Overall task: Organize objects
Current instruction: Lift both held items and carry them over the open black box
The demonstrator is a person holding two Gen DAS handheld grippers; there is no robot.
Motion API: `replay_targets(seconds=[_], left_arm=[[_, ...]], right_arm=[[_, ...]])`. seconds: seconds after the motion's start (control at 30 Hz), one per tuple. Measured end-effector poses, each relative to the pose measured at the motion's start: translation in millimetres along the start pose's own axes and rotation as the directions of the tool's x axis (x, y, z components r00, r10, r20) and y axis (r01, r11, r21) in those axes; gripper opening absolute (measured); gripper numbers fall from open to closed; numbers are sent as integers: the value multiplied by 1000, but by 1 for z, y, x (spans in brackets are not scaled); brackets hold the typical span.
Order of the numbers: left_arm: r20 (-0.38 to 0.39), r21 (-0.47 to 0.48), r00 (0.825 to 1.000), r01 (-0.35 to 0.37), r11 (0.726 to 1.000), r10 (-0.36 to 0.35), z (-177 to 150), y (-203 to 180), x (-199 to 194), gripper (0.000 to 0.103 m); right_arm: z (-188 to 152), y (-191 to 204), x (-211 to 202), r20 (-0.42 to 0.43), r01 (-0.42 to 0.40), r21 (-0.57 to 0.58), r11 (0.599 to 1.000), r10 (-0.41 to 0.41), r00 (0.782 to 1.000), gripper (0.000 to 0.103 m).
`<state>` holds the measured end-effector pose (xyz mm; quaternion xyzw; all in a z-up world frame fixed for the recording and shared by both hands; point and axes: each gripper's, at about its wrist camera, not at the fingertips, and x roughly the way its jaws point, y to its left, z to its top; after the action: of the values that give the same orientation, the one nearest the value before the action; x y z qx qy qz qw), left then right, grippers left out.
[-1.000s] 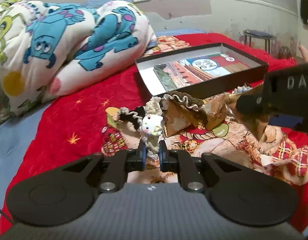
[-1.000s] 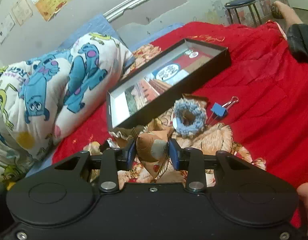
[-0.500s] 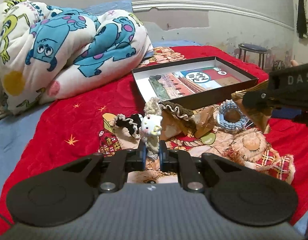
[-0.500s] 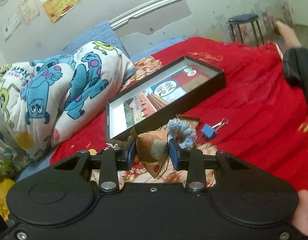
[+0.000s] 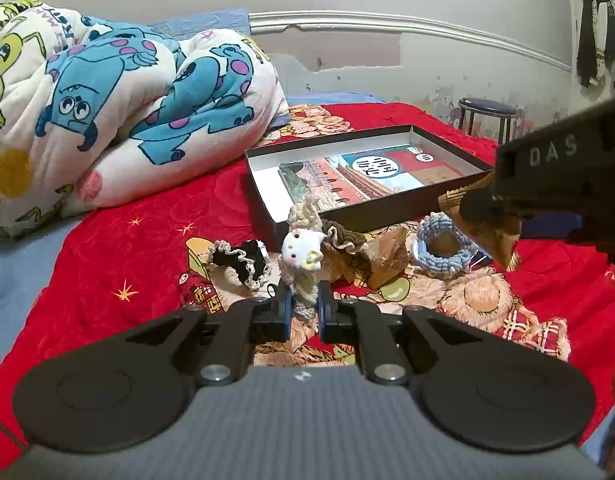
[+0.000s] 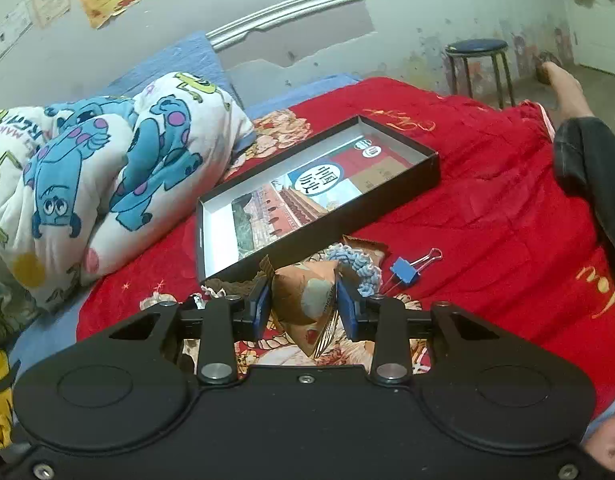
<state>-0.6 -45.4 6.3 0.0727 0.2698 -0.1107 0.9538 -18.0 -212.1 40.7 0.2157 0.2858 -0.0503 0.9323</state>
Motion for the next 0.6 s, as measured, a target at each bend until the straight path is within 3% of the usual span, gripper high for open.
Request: replay_targets(seconds=[0.3, 0.6], left_arm=[[-10, -52, 1000, -2, 999, 2, 3, 8, 2, 16], [39, -87, 999, 23, 996, -19, 10, 16, -8, 16]], right_arm=[[10, 10, -16, 34, -43, -3, 999, 43, 998, 34], [25, 32, -39, 71, -94, -17, 995, 95, 993, 34]])
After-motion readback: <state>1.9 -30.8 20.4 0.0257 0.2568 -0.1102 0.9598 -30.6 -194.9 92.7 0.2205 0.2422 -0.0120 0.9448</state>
